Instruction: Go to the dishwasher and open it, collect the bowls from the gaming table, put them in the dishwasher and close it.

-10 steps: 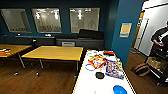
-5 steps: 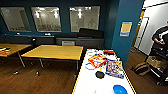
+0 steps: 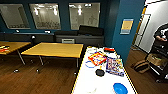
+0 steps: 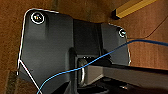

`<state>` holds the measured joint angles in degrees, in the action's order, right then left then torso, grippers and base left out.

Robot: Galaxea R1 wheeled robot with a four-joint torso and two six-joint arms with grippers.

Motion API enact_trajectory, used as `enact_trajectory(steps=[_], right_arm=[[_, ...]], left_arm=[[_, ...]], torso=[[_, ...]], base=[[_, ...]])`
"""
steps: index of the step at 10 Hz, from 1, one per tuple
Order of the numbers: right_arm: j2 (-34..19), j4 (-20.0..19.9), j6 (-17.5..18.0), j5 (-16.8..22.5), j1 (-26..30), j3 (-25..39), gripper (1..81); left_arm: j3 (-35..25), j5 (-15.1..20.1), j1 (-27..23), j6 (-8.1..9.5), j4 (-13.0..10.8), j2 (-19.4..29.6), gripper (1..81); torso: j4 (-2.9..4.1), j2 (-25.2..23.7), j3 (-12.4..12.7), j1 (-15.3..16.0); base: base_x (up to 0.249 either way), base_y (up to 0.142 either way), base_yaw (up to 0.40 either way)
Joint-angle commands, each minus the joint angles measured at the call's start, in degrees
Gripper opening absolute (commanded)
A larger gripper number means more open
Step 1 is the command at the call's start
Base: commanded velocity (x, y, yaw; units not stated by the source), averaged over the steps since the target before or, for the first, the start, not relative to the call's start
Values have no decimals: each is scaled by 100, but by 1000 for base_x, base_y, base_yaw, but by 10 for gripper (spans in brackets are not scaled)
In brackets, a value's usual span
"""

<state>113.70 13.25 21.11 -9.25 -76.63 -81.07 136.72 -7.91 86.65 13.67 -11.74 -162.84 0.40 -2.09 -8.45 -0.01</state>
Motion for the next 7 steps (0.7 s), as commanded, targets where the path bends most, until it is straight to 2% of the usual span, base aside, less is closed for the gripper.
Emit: enact_trajectory(steps=[1, 3, 5, 6, 7], right_arm=[[-881, -51, 604, 178, 898, 479, 811], [-1198, -51, 859, 433, 1345, 655, 811], [-1364, -59, 1184, 678, 1793, 769, 811], [-1409, -59, 1403, 942, 2119, 795, 811], [-1426, -59, 1536, 1154, 2470, 804, 811]], left_arm=[[-57, 237, -214, -4, -48, 41, 811], [-48, 237, -222, -4, -48, 32, 811], [-48, 237, -223, -4, -48, 14, 811], [-48, 237, -222, -4, -48, 14, 811], [-48, 237, -222, -4, -57, 14, 811]], torso=[[0, 0, -314, 1], [0, 5, -564, 6], [0, 7, -707, 8], [0, 9, -601, 10], [0, 11, -634, 10]], base=[[0, 0, 0], [0, 0, 0], [0, 0, 0], [0, 0, 0], [0, 0, 0]])
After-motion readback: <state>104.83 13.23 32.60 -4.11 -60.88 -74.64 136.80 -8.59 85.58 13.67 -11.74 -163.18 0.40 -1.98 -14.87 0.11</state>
